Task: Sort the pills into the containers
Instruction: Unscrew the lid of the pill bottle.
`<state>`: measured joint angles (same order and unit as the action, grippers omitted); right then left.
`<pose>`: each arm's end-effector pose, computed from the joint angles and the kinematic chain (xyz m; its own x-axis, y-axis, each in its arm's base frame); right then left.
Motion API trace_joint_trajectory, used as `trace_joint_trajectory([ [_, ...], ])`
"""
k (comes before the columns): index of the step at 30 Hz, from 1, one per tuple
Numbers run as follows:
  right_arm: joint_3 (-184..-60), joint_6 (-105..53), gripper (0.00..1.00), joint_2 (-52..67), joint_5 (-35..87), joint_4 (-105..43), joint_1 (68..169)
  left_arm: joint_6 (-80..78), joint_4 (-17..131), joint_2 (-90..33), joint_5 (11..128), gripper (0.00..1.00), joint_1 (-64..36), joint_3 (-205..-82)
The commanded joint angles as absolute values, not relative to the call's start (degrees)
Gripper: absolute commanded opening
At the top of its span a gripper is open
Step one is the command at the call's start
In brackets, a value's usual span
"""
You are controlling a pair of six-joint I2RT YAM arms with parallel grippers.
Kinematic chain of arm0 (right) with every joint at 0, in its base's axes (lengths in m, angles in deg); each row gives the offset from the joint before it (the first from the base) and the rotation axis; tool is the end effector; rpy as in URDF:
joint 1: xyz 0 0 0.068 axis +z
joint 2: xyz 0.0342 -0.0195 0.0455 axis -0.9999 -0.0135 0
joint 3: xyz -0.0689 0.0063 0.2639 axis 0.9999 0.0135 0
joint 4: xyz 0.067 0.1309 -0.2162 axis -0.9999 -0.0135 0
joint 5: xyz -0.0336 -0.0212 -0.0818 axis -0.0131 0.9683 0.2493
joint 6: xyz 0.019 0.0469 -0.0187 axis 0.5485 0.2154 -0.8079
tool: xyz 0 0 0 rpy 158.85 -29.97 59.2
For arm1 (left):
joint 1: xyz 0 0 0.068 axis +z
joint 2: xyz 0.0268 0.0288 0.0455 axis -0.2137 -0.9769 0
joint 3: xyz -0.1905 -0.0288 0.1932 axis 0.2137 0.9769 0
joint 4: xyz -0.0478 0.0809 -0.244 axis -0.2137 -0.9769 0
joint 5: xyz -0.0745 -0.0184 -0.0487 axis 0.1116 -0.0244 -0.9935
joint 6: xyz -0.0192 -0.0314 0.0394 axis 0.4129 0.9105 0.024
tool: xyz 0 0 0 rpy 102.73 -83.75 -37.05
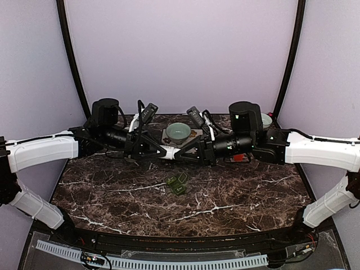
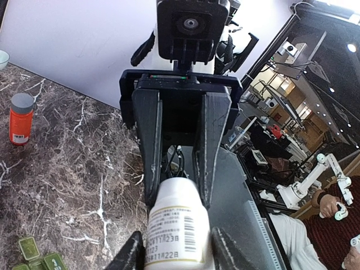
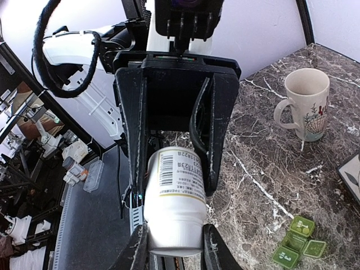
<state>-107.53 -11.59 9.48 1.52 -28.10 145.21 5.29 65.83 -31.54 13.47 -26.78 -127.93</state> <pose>0.1642 0.2770 0.3270 -0.4993 -0.1876 -0.8459 -0.8662 0.1294 0.4826 0.2163 -0.2173 0.3185 -0.4369 0.1850 -0.8803 0.8669 -0.1747 -0.4670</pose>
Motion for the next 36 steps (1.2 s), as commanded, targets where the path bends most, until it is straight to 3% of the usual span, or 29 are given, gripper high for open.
trace_joint_trajectory([
  [1,-109.05,-10.93,0.0,9.97,1.57,-24.73,144.86,5.66,67.96,-29.76,12.59,0.37,-26.54,-127.38],
  [6,-109.2,-10.74,0.0,9.62,1.26,-24.4,144.86,5.96,68.3,-30.1,12.27,0.11,-26.6,-127.47],
  [10,-110.14,-12.82,0.0,9.39,1.71,-26.4,145.12,5.47,67.31,-30.06,12.3,0.0,-26.58,-128.34],
  [21,-115.44,-32.89,0.0,9.3,16.73,-39.92,151.19,8.75,68.32,-31.89,8.79,0.0,-26.54,-130.55],
  [36,-109.26,-51.25,0.0,10.38,44.44,-35.7,160.37,10.78,68.99,-32.69,5.9,0.0,-26.54,-131.74],
])
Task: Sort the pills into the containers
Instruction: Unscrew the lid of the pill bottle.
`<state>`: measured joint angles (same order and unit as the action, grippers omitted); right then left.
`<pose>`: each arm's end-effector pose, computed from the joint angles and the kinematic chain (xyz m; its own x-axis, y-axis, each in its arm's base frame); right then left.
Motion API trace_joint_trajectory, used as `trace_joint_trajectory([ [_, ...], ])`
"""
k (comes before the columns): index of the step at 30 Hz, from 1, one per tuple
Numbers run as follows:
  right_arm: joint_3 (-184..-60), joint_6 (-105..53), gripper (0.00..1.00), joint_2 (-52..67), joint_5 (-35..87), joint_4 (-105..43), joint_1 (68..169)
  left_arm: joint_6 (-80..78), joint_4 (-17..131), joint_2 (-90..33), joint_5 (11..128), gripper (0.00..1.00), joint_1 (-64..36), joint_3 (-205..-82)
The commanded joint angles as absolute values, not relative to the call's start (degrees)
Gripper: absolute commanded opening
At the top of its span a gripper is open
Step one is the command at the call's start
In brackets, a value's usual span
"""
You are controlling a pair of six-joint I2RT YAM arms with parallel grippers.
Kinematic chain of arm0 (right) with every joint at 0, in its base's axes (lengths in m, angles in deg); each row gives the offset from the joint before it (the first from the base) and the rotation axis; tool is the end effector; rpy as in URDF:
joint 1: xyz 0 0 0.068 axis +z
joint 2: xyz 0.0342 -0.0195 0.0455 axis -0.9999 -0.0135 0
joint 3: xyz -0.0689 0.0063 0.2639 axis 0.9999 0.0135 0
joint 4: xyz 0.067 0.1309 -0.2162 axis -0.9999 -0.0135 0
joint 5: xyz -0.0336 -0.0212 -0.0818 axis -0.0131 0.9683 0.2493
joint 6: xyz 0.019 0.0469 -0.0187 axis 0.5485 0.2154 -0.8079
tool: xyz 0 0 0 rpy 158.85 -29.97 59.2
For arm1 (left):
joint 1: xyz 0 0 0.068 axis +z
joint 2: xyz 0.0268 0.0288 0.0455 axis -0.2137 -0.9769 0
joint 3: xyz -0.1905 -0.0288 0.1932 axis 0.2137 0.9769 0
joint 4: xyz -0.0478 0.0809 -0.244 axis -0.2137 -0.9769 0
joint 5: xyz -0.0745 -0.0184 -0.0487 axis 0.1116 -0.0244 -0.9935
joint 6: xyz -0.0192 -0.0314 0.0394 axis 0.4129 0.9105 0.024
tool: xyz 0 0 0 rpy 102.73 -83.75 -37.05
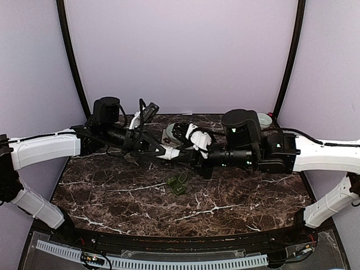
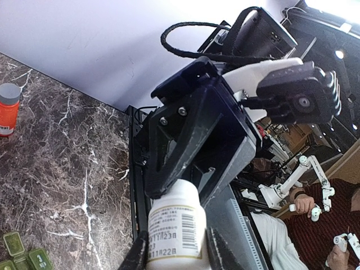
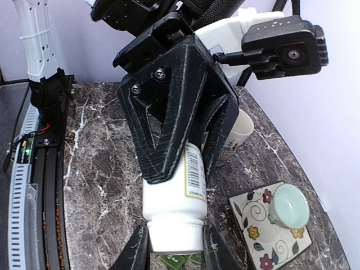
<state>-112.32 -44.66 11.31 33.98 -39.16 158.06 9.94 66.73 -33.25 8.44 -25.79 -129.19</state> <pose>0.1145 0.2947 0.3449 0.0682 -0.3868 -0.9197 -0.9351 0.2966 -0.1940 0.2230 -0.2175 0.3192 -0.4950 0.2180 -0.8411 0.8130 -0.2253 -0.5369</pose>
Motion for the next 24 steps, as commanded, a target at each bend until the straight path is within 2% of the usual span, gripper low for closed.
trace_joint_trajectory([
  [1,-108.6,-52.16,0.0,10.39,46.13,-34.8,160.94,10.78,68.97,-32.74,5.73,0.0,-26.52,-131.69],
  [5,-106.83,-54.4,0.0,10.33,49.95,-32.12,161.9,10.64,68.95,-32.78,5.45,0.0,-26.58,-131.56],
  [7,-106.49,-54.46,0.04,10.43,50.27,-31.41,162.11,10.58,68.97,-32.78,5.53,0.0,-26.53,-131.43],
  [13,-106.99,-53.96,0.36,10.7,50.51,-30.78,162.16,10.44,69.03,-32.87,5.4,0.0,-26.52,-131.21],
  [17,-107.14,-53.44,0.52,11.4,50.49,-30.36,162.04,9.88,68.49,-32.7,5.67,0.0,-26.58,-131.34],
  [24,-106.7,-51.88,0.55,13.04,50.56,-30.04,162.16,8.86,67.53,-32.22,6.82,0.0,-26.37,-131.21],
])
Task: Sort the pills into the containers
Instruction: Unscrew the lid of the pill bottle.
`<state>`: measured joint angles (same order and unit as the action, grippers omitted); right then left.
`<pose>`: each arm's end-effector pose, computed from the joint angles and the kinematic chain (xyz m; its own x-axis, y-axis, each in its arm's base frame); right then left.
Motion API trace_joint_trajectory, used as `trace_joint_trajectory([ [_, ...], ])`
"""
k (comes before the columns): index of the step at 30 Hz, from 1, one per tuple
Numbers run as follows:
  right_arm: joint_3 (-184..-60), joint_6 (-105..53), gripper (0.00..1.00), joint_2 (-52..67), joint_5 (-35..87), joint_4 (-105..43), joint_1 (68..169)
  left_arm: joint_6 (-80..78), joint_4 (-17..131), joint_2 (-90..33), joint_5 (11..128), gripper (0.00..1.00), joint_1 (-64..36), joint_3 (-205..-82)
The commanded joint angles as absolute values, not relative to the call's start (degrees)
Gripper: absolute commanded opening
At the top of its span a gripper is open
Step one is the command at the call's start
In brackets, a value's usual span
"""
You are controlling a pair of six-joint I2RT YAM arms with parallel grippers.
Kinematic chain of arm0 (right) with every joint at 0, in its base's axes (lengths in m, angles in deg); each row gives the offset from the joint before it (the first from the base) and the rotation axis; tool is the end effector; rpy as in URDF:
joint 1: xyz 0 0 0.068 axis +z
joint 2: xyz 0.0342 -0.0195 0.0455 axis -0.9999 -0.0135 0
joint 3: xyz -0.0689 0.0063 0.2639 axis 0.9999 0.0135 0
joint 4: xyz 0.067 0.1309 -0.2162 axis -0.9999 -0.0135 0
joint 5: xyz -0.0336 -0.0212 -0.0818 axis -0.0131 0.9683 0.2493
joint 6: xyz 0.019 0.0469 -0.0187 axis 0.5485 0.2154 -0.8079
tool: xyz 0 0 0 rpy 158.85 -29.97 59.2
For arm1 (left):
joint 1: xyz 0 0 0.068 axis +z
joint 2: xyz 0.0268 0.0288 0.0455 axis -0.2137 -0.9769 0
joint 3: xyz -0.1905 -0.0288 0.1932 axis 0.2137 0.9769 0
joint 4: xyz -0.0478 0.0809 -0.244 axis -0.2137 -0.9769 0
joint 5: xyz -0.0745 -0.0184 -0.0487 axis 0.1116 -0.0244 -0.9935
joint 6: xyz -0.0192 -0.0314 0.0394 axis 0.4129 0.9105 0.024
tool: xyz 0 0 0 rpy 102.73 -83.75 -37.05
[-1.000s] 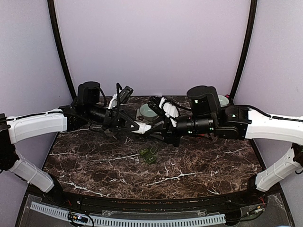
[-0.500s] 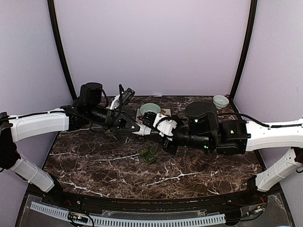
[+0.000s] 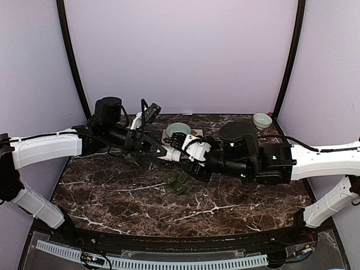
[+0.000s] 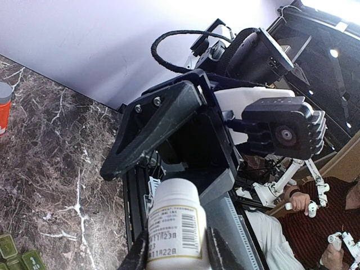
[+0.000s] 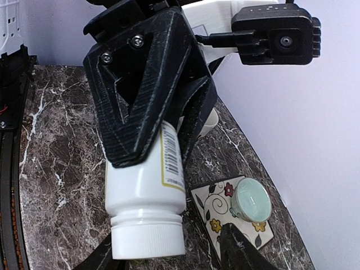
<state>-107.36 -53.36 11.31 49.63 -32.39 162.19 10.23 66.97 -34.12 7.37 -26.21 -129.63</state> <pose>0.1021 0.2993 0.3268 0.2079 -0.4657 -0.8602 -0.8197 0.3969 -0.4129 0.2236 -0.2211 0.3178 -0.4973 0.2313 -0.8361 0.8019 -0.2453 -0.5448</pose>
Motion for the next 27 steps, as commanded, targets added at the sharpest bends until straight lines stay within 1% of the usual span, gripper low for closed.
trace_joint_trajectory([
  [1,-106.65,-51.39,0.56,13.25,50.4,-30.24,162.14,8.78,67.61,-32.11,7.24,0.0,-26.36,-131.18],
  [10,-103.96,-42.59,0.56,16.62,47.98,-32.71,162.07,7.26,70.5,-29.45,14.26,0.0,-25.23,-129.36],
  [16,-102.05,-29.95,0.54,20.17,43.97,-31.44,160.54,5.09,72.7,-27.68,18.33,0.0,-25.19,-127.66],
  [18,-101.42,-22.56,0.54,21.73,41.61,-30.05,158.11,4.1,73.14,-27.07,19.33,0.0,-25.19,-127.01],
  [21,-100.26,-8.55,0.5,23.83,35.72,-26.59,152.55,2.91,73.95,-26.01,20.14,0.0,-25.19,-125.83],
  [24,-98.88,3.24,0.47,24.65,28.11,-22.43,146.56,2.02,73.68,-25.88,20.06,0.0,-25.19,-125.65],
  [25,-98.98,6.32,0.47,24.26,25.89,-21.62,145.12,1.73,73.54,-25.84,20.04,0.0,-25.19,-125.55],
  [27,-99.52,6.32,0.47,23.1,25.89,-20.54,143.48,1.35,73.46,-25.72,20.03,0.0,-25.19,-125.38],
])
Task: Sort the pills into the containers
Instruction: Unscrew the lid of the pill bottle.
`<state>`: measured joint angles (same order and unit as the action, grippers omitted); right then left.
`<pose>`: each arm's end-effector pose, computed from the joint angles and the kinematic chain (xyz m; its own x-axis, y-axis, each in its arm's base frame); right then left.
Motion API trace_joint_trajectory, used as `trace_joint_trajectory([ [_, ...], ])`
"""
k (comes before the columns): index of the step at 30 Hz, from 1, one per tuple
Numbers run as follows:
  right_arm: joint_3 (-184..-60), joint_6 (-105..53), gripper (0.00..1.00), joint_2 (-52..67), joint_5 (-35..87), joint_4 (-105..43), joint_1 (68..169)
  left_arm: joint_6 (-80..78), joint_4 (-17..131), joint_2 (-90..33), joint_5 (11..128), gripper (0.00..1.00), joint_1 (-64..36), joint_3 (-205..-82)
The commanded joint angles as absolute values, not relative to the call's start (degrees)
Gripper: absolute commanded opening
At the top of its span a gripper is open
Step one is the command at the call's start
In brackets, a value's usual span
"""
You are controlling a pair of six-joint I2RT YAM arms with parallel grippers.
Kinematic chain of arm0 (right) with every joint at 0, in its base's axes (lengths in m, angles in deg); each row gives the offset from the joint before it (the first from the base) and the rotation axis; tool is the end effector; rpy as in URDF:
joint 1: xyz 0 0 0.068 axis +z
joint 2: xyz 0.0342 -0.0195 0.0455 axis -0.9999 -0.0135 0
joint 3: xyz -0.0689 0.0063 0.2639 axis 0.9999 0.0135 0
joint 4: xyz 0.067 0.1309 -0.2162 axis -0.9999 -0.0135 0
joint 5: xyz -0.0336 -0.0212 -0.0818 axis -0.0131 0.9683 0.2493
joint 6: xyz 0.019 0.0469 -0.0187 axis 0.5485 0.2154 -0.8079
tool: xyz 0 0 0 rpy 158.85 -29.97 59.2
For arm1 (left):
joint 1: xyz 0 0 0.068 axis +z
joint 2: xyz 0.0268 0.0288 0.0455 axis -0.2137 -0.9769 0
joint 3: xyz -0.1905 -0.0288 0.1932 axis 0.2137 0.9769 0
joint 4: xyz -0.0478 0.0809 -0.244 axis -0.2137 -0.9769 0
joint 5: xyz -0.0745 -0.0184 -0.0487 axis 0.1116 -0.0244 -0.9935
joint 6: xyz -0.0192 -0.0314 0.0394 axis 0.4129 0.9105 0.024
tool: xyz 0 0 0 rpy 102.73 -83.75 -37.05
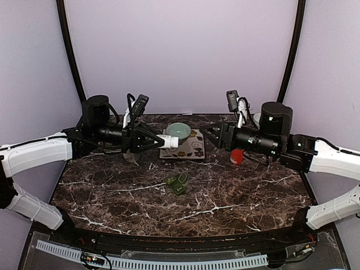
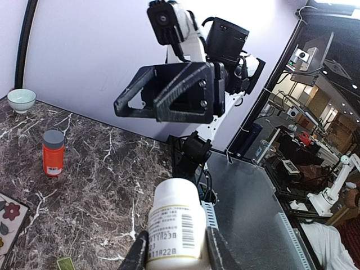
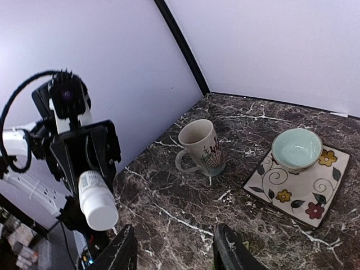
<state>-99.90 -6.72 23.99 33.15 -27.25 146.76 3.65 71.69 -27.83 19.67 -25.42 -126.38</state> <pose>0.1430 0.2251 0.3494 -0.4393 0.1325 -0.8885 -0.7273 0.5281 0.4383 0.2142 -0.2043 0.3362 -0.3190 0.0615 -0.9458 0.9420 -0.0894 -0.3235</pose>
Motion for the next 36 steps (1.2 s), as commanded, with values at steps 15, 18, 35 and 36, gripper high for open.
trace_joint_trajectory([
  [15,-100.39,28.66,0.57,15.03,5.69,-10.0,140.73,-1.8,72.06,-26.14,20.25,0.0,-25.19,-125.64],
  [18,-100.86,29.18,0.57,14.17,4.47,-9.69,140.78,-1.95,72.06,-26.35,20.35,0.0,-25.19,-125.7],
  [35,-103.08,30.17,0.54,9.88,0.36,-7.25,141.65,-2.52,71.34,-27.67,20.13,0.0,-25.19,-126.51],
  [36,-103.26,30.17,0.54,9.74,0.28,-7.23,141.75,-2.52,71.29,-27.68,20.18,0.0,-25.15,-126.53],
])
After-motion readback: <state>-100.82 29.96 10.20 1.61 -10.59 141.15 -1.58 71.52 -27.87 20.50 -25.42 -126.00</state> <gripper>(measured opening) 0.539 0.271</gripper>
